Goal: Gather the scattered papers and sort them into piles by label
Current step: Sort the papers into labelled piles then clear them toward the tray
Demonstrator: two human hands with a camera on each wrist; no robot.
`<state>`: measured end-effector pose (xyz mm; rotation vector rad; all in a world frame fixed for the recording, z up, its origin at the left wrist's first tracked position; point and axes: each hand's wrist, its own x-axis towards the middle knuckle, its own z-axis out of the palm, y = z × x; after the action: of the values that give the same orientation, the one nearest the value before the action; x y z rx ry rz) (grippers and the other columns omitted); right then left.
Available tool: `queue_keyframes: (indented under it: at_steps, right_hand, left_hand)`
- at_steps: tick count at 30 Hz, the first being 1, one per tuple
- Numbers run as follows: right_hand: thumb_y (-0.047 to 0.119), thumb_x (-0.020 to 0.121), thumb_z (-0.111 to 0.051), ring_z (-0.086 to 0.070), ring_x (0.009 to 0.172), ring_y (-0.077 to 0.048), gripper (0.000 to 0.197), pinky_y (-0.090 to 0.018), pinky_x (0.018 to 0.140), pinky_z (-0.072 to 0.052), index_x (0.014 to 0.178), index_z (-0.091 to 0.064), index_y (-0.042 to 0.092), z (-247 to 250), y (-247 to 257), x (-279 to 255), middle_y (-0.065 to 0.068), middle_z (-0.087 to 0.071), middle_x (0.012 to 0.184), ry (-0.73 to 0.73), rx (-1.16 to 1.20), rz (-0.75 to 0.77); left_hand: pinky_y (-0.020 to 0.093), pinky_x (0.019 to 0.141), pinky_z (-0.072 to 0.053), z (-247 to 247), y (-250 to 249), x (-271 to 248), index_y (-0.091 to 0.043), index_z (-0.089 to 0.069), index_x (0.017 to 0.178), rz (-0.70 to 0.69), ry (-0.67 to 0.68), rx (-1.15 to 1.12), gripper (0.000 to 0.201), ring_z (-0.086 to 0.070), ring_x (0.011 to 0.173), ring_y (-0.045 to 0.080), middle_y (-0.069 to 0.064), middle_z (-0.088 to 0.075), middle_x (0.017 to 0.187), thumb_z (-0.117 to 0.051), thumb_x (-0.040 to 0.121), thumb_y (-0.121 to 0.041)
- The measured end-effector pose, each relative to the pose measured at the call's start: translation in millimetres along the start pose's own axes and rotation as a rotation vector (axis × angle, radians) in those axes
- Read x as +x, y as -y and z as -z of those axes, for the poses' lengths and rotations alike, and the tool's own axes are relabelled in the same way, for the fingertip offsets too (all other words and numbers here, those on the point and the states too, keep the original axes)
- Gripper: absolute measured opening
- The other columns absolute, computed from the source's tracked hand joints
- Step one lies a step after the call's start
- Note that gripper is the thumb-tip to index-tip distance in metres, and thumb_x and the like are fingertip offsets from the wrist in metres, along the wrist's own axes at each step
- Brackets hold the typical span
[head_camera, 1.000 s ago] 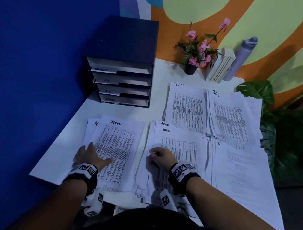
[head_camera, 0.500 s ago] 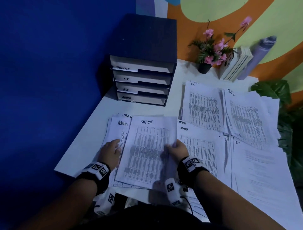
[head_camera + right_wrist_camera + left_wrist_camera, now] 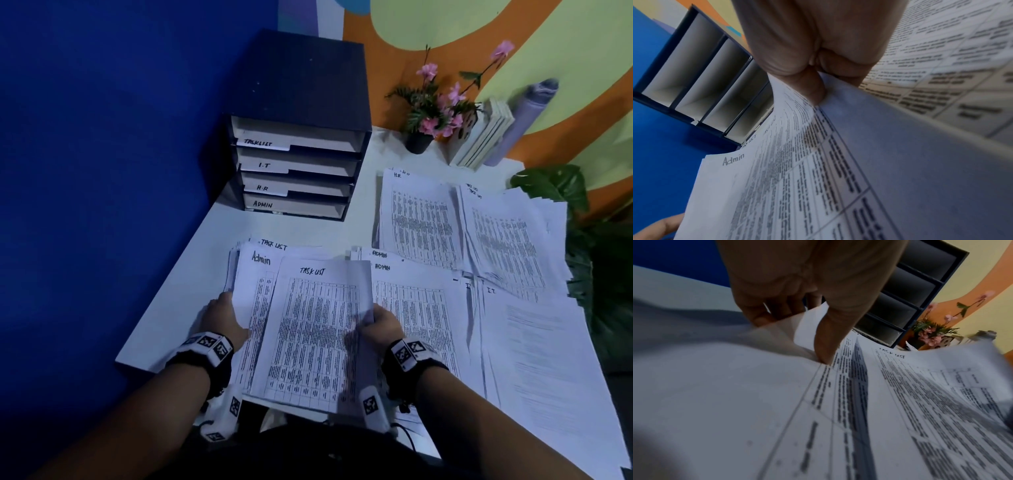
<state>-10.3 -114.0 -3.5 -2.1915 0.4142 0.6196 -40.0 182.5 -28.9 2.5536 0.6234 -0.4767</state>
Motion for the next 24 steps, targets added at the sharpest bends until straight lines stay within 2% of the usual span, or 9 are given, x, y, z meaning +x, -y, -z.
queue_keyframes:
  at_steps: [4,8,12,15,17,19,20,22,24]
  right_hand:
    - [0.007,0.094,-0.045,-0.06,0.079,-0.025,0.015,-0.038,0.069,-0.055,0.1,-0.05,0.02,6,4,-6,-0.005,-0.06,0.087,-0.018,0.015,0.045]
    - [0.007,0.092,-0.054,-0.056,0.071,-0.019,0.016,-0.032,0.063,-0.049,0.107,-0.051,0.012,16,9,-2,-0.004,-0.059,0.086,-0.126,0.051,0.075]
    - [0.016,0.087,-0.065,-0.061,0.077,-0.029,0.019,-0.049,0.077,-0.057,0.103,-0.059,0.008,20,10,0,-0.009,-0.064,0.083,-0.153,0.289,0.061]
    - [0.03,0.075,-0.078,-0.065,0.099,-0.037,0.069,-0.058,0.091,-0.052,0.134,-0.042,0.033,29,11,4,-0.015,-0.064,0.109,0.003,0.533,0.007]
    - [0.027,0.075,-0.08,-0.056,0.119,-0.036,0.091,-0.054,0.103,-0.045,0.144,-0.024,0.045,37,11,8,-0.018,-0.048,0.137,0.115,0.463,-0.007]
    - [0.02,0.08,-0.076,-0.048,0.13,-0.036,0.096,-0.05,0.107,-0.042,0.146,-0.012,0.048,46,10,9,-0.019,-0.035,0.15,0.171,0.292,0.033]
    - [0.017,0.083,-0.072,-0.053,0.123,-0.035,0.094,-0.046,0.102,-0.047,0.147,-0.01,0.046,52,10,8,-0.021,-0.041,0.146,0.148,0.208,0.06]
    - [0.009,0.089,-0.062,-0.066,0.092,-0.03,0.075,-0.036,0.077,-0.056,0.144,-0.016,0.032,70,9,6,-0.02,-0.064,0.112,-0.039,0.147,0.074]
    - [-0.001,0.09,-0.052,-0.063,0.067,-0.027,0.053,-0.035,0.055,-0.054,0.129,-0.027,0.024,94,6,6,-0.014,-0.065,0.085,-0.271,0.17,0.047]
  left_hand:
    - [0.026,0.075,-0.039,7,-5,-9,-0.015,-0.046,0.129,0.016,-0.034,-0.144,0.035,-0.054,0.092,0.027,0.013,-0.057,0.116,-0.048,0.095,-0.014]
    - [0.029,0.079,-0.04,16,-7,-6,-0.008,-0.051,0.123,0.011,-0.07,-0.285,0.03,-0.057,0.094,0.029,0.015,-0.062,0.113,-0.046,0.093,-0.005]
    - [0.03,0.075,-0.04,29,-19,-6,-0.004,-0.057,0.104,0.036,-0.148,-0.402,0.013,-0.056,0.086,0.03,0.013,-0.06,0.093,-0.052,0.093,-0.01]
    - [0.029,0.072,-0.038,33,-34,-8,-0.005,-0.058,0.099,0.039,-0.179,-0.456,0.011,-0.054,0.079,0.027,0.009,-0.059,0.087,-0.053,0.093,-0.012]
    - [0.029,0.071,-0.038,35,-46,-9,-0.004,-0.058,0.097,0.055,-0.2,-0.489,0.011,-0.054,0.079,0.027,0.009,-0.059,0.086,-0.052,0.092,-0.012]
    - [0.029,0.07,-0.036,35,-60,-9,-0.003,-0.057,0.097,0.062,-0.225,-0.51,0.011,-0.052,0.08,0.026,0.009,-0.057,0.087,-0.052,0.092,-0.012]
    - [0.029,0.071,-0.036,35,-67,-10,-0.003,-0.057,0.097,0.062,-0.233,-0.519,0.011,-0.051,0.08,0.025,0.008,-0.056,0.088,-0.052,0.092,-0.011]
    - [0.029,0.072,-0.036,34,-83,-12,-0.002,-0.058,0.098,0.048,-0.244,-0.523,0.011,-0.049,0.08,0.024,0.009,-0.055,0.089,-0.053,0.092,-0.011]
    - [0.029,0.072,-0.036,31,-97,-13,-0.001,-0.059,0.099,0.027,-0.235,-0.518,0.013,-0.049,0.08,0.025,0.009,-0.056,0.089,-0.054,0.092,-0.012]
